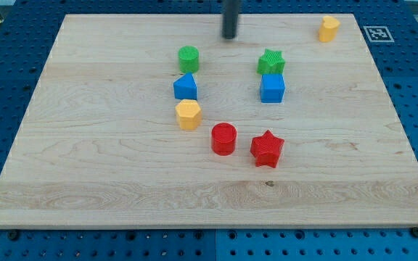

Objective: Nudge the red circle bottom a bit

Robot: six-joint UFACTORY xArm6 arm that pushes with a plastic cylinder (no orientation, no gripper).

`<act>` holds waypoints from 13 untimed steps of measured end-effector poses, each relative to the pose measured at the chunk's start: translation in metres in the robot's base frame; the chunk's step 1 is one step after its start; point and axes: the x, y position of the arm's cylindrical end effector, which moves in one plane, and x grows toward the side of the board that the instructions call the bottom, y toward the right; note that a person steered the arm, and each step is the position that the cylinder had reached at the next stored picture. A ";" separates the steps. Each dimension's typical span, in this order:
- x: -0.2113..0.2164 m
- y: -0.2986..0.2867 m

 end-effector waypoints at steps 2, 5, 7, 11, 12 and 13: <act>0.077 -0.151; 0.214 -0.132; 0.193 -0.066; 0.221 0.022; 0.221 0.053; 0.221 0.083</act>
